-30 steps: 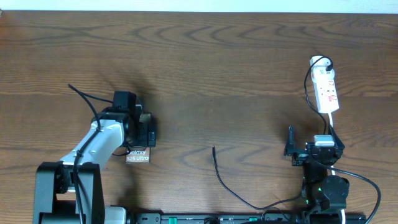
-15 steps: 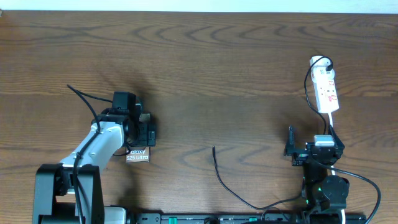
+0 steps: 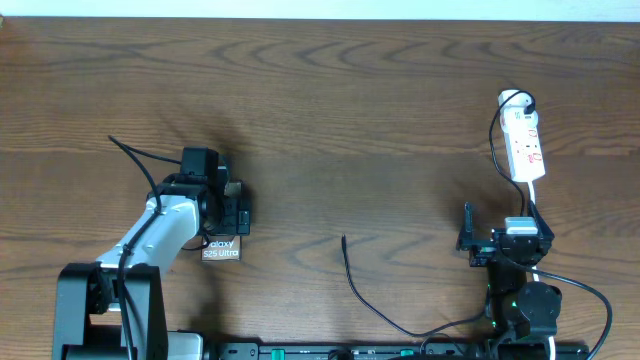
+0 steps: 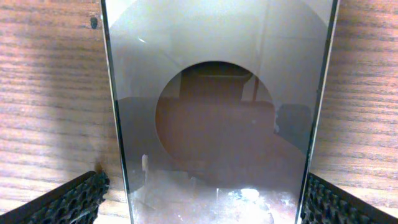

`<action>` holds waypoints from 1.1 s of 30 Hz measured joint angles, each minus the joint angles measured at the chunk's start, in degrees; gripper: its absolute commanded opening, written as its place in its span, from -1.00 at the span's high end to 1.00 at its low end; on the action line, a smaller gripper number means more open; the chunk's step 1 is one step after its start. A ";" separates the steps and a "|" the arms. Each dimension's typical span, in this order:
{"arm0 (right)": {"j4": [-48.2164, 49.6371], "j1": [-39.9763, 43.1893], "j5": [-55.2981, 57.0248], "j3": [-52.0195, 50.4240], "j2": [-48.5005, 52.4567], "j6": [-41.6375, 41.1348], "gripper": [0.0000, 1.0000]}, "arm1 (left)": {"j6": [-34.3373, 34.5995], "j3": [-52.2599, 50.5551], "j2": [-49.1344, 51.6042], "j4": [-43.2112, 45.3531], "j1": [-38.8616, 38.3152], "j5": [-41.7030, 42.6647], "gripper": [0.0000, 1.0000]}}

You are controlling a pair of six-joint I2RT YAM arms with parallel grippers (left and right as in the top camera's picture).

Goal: Plug charger to phone and switch on socket

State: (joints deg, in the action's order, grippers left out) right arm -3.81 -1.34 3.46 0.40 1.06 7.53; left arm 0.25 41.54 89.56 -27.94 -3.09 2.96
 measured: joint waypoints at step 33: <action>0.00 0.00 0.00 0.00 0.00 0.00 -0.99 | -1.57 0.22 0.31 0.37 -0.07 0.13 -0.73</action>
State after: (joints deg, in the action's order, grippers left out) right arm -3.81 -1.34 3.46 0.40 1.06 7.53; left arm -1.32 41.76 89.86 -27.57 -3.16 3.09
